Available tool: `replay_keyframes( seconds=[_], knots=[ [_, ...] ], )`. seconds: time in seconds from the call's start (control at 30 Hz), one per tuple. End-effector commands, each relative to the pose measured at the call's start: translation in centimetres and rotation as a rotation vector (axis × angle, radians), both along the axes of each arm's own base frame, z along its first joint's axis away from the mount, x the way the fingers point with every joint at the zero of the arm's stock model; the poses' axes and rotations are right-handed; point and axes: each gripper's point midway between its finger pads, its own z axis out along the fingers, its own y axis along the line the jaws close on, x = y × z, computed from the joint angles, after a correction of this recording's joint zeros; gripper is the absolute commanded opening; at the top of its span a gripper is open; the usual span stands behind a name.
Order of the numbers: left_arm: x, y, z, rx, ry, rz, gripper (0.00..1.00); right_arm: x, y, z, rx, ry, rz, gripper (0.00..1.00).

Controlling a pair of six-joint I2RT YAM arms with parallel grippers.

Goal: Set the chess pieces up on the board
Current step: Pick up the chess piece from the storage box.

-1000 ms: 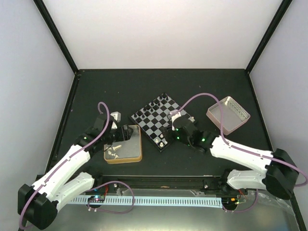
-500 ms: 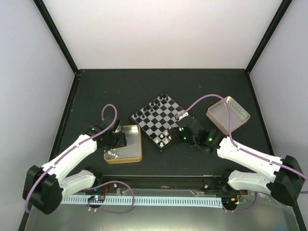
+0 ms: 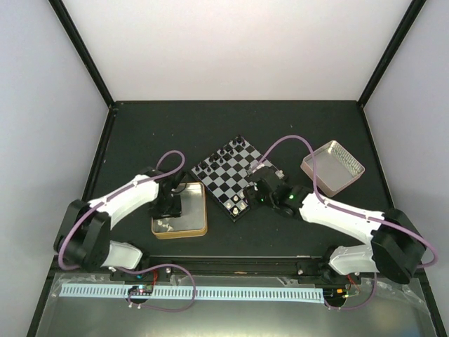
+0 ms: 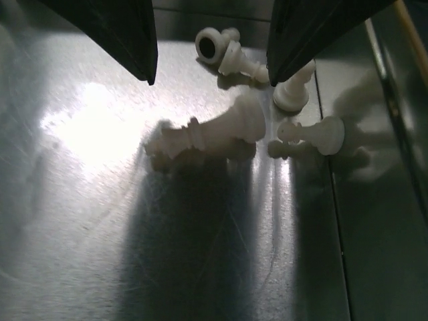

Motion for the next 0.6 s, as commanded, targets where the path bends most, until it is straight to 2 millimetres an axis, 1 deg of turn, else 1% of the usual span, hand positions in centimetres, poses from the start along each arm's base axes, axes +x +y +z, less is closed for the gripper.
replay_keyframes(
  seconds=[0.0, 0.1, 0.2, 0.3, 0.37, 0.47, 0.57],
  knots=[
    [0.1, 1.0, -0.7, 0.094, 0.075, -0.036, 0.44, 1.5, 0.7, 0.8, 0.024, -0.033, -0.022, 0.49],
    [1.0, 1.4, -0.7, 0.139, 0.087, -0.070, 0.43, 1.7, 0.8, 0.0, 0.010, -0.008, -0.036, 0.48],
    [1.7, 1.5, -0.7, 0.164, 0.083, -0.095, 0.46, 2.2, 1.0, -0.5, -0.011, 0.015, -0.052, 0.47],
    [2.1, 1.6, -1.4, 0.182, 0.090, -0.120, 0.48, 2.4, 1.3, -1.0, -0.029, 0.046, -0.064, 0.45],
    [2.4, 1.4, -2.1, 0.183, 0.102, -0.144, 0.44, 2.5, 1.3, -1.0, -0.041, 0.061, -0.074, 0.43],
    [2.1, 1.5, -2.9, 0.196, 0.135, -0.162, 0.39, 2.6, 1.2, -0.8, -0.056, 0.072, -0.090, 0.42],
    [2.0, 0.8, -3.2, 0.156, 0.147, -0.179, 0.35, 2.7, 0.9, -0.5, -0.067, 0.085, -0.116, 0.41]
  ],
)
